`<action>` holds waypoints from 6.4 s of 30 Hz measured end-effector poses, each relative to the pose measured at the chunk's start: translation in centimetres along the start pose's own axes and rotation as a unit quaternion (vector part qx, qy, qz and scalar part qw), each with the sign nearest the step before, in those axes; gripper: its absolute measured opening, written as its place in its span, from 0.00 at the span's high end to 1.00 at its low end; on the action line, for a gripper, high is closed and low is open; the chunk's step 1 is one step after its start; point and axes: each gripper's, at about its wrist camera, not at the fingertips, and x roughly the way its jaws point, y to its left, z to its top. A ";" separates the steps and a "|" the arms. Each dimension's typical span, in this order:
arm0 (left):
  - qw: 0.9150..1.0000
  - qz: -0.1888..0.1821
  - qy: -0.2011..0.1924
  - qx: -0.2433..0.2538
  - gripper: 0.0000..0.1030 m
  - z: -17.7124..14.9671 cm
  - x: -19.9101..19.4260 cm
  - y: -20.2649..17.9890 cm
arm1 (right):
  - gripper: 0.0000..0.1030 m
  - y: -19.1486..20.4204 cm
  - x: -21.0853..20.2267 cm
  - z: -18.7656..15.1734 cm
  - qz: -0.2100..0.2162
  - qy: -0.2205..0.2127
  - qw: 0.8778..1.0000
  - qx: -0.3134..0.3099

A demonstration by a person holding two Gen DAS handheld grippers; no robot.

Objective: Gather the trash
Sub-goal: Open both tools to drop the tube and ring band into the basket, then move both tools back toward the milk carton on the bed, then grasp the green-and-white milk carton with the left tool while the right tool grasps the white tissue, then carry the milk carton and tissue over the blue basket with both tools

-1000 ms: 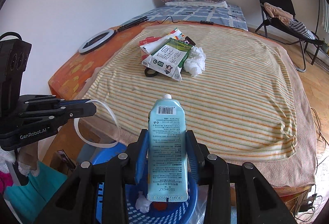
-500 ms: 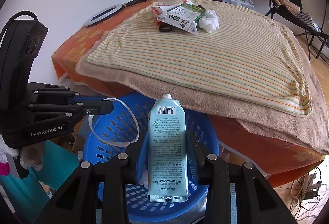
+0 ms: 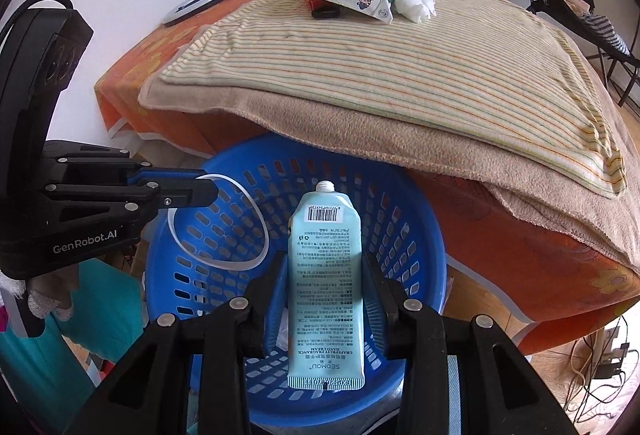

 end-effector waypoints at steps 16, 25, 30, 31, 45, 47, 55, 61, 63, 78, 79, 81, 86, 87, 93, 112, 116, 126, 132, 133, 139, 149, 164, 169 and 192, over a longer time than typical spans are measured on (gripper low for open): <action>1.000 0.022 0.006 0.007 0.59 -0.2 0.9 -0.3 | 0.37 -0.4 1.3 -0.4 -0.013 0.017 1.000 0.007; 1.000 0.030 0.002 0.000 0.36 0.1 0.7 0.1 | 0.17 -0.6 1.3 -0.3 -0.028 0.017 0.999 0.010; 0.999 0.031 0.005 -0.006 0.36 0.2 0.9 0.3 | 0.14 -0.7 1.4 -0.3 -0.032 0.022 0.999 0.016; 0.999 0.031 0.005 -0.007 0.35 0.2 0.8 0.4 | 0.14 -0.8 1.5 -0.2 -0.032 0.022 0.999 0.017; 0.999 0.016 -0.016 -0.029 0.35 2.3 -0.8 1.1 | 0.11 -2.4 -0.3 1.3 -0.014 -0.009 0.998 0.065; 0.999 0.012 -0.023 -0.033 0.35 3.1 -1.5 1.2 | 0.11 -2.7 -0.8 1.9 -0.015 -0.017 0.997 0.069; 0.997 -0.001 -0.062 -0.048 0.35 7.9 -4.2 2.2 | 0.11 -4.8 -2.7 4.9 -0.001 -0.042 0.994 0.099; 0.994 -0.001 -0.094 -0.050 0.35 12.3 -5.7 3.2 | 0.11 -6.1 -4.2 8.7 -0.019 -0.066 0.995 0.078; 0.993 -0.009 -0.101 -0.061 0.35 13.6 -5.7 3.9 | 0.11 -6.5 -4.4 10.1 -0.023 -0.074 0.995 0.070; 0.985 -0.045 -0.110 -0.128 0.36 22.8 -2.1 7.5 | 0.13 -12.9 0.9 18.7 0.022 -0.072 0.989 0.128; 0.985 -0.045 -0.106 -0.132 0.36 23.2 -1.7 7.7 | 0.15 -13.3 1.4 19.2 0.026 -0.072 0.988 0.132; 0.984 -0.047 -0.099 -0.140 0.36 23.9 -0.7 8.2 | 0.16 -13.7 2.2 20.1 0.034 -0.071 0.988 0.135; 0.984 -0.045 -0.086 -0.150 0.36 25.2 1.2 9.1 | 0.21 -13.8 4.1 22.0 0.047 -0.069 0.988 0.129; 0.984 -0.042 -0.085 -0.151 0.36 25.4 1.4 9.3 | 0.25 -13.9 4.5 22.3 0.049 -0.067 0.988 0.131; 0.983 -0.044 -0.073 -0.166 0.36 26.2 3.1 10.3 | 0.35 -14.2 6.7 23.3 0.063 -0.055 0.986 0.141; 0.976 -0.094 -0.054 -0.187 0.57 26.8 4.3 9.5 | 0.65 -13.6 8.7 23.2 0.088 -0.043 0.986 0.133; 0.978 -0.080 -0.059 -0.181 0.71 27.0 4.0 9.4 | 0.70 -13.5 8.5 23.2 0.083 -0.045 0.987 0.131; 0.982 -0.044 -0.088 -0.163 0.75 26.6 2.5 9.2 | 0.79 -14.0 6.9 23.2 0.040 -0.066 0.988 0.132; 0.984 -0.024 -0.104 -0.146 0.76 26.0 0.8 9.2 | 0.79 -15.0 4.9 22.9 0.035 -0.083 0.986 0.143; 0.984 -0.025 -0.104 -0.145 0.76 25.8 0.6 9.2 | 0.79 -15.0 4.7 22.8 0.033 -0.085 0.986 0.142; 0.990 0.004 -0.109 -0.089 0.76 25.1 -0.2 6.8 | 0.79 -14.4 3.9 22.5 0.017 -0.087 0.987 0.130; 0.994 0.053 -0.091 0.014 0.63 23.9 2.1 1.7 | 0.79 -15.5 3.1 21.4 -0.003 -0.084 0.988 0.130; 0.994 0.034 -0.108 -0.014 0.72 22.9 1.5 1.3 | 0.79 -15.2 1.3 19.8 -0.008 -0.089 0.989 0.122; 0.993 0.028 -0.116 -0.013 0.72 21.8 -0.5 1.4 | 0.79 -14.4 -0.2 18.5 0.005 -0.095 0.987 0.128; 0.992 0.011 -0.123 0.028 0.72 9.6 -8.0 -0.4 | 0.79 -5.1 -5.0 7.9 0.021 -0.070 0.996 0.046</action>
